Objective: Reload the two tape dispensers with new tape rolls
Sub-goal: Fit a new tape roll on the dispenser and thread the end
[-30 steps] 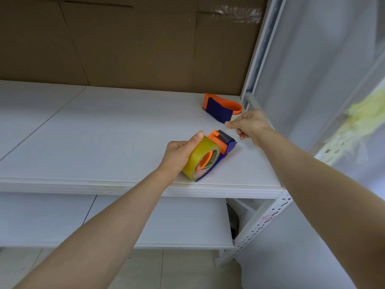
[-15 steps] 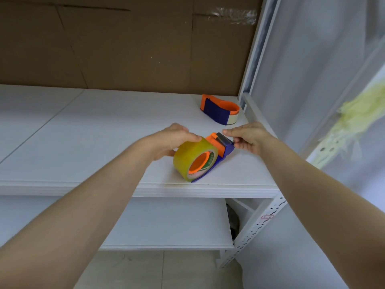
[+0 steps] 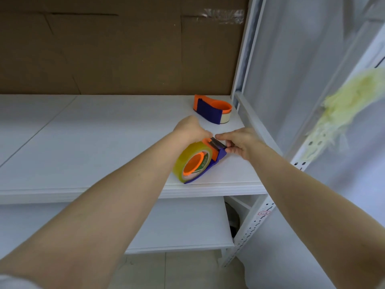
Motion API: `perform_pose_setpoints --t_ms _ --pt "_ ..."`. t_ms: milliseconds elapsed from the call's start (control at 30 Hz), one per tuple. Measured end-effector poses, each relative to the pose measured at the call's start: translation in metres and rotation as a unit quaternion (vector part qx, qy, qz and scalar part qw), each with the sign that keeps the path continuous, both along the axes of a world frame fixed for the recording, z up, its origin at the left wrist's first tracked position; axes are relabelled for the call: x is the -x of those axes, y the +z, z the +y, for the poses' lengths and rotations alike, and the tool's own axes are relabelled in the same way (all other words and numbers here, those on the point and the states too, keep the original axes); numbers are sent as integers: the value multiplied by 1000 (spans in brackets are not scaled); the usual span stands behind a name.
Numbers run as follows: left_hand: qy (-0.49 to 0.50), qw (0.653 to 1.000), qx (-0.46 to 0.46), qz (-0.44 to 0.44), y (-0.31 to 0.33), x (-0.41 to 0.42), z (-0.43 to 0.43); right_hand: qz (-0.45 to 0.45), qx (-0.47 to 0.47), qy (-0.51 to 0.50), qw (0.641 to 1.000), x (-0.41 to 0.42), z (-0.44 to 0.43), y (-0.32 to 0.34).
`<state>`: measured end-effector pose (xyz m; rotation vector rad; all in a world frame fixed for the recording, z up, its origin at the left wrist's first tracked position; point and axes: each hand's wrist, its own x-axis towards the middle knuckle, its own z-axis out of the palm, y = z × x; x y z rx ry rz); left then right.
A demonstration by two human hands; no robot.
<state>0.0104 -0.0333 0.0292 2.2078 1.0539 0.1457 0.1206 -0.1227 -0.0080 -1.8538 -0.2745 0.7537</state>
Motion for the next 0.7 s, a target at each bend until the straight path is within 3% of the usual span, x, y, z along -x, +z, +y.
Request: perform_pose_setpoints --t_ms 300,500,700 --pt "-30 998 -16 47 -6 -13 1 38 25 10 999 -7 -3 -12" --pt "-43 982 -69 170 -4 -27 -5 26 55 33 998 -5 -4 -10" --pt "-75 965 -90 235 -4 -35 -4 -4 95 40 995 -4 -4 -12"
